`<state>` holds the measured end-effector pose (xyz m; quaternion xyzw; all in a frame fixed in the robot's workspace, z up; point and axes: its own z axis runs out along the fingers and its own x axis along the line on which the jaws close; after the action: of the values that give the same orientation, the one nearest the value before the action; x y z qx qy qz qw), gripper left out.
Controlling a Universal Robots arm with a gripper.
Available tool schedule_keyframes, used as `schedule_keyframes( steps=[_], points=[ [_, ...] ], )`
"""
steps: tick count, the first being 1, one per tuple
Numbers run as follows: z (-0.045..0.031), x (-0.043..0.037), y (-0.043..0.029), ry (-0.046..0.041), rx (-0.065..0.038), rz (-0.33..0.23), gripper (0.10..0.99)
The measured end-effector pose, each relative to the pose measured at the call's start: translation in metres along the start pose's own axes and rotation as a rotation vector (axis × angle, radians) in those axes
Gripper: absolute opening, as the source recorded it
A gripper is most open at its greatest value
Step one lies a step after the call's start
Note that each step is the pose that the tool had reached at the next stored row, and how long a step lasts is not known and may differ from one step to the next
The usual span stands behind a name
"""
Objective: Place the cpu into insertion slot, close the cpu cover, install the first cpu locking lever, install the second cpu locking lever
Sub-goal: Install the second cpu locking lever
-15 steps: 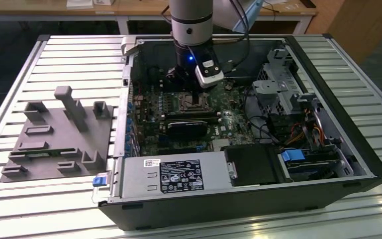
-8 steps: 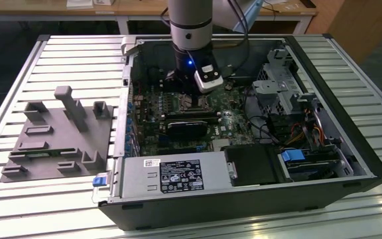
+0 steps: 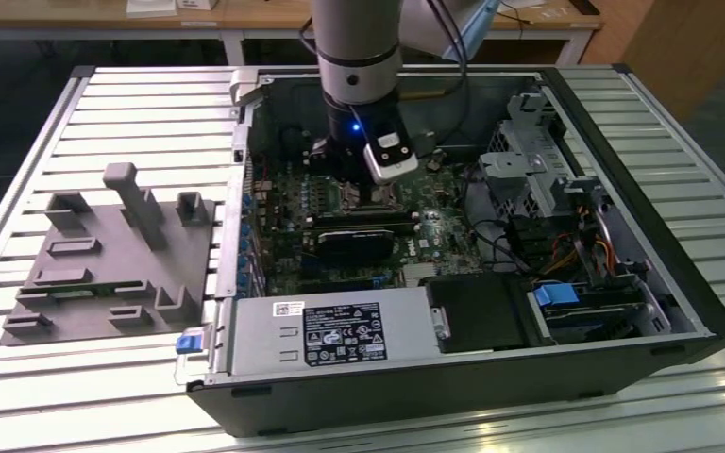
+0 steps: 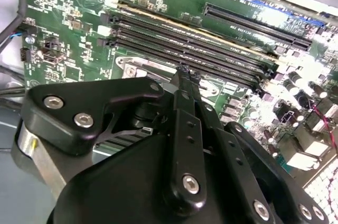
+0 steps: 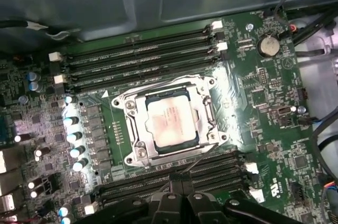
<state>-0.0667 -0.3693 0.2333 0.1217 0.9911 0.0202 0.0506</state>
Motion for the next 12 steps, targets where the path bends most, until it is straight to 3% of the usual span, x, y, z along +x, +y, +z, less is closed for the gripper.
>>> schedule_keyframes(
  steps=[12],
  points=[
    [0.0087,0.0063,-0.0125,0.0071,-0.026,-0.015,0.102]
  ],
)
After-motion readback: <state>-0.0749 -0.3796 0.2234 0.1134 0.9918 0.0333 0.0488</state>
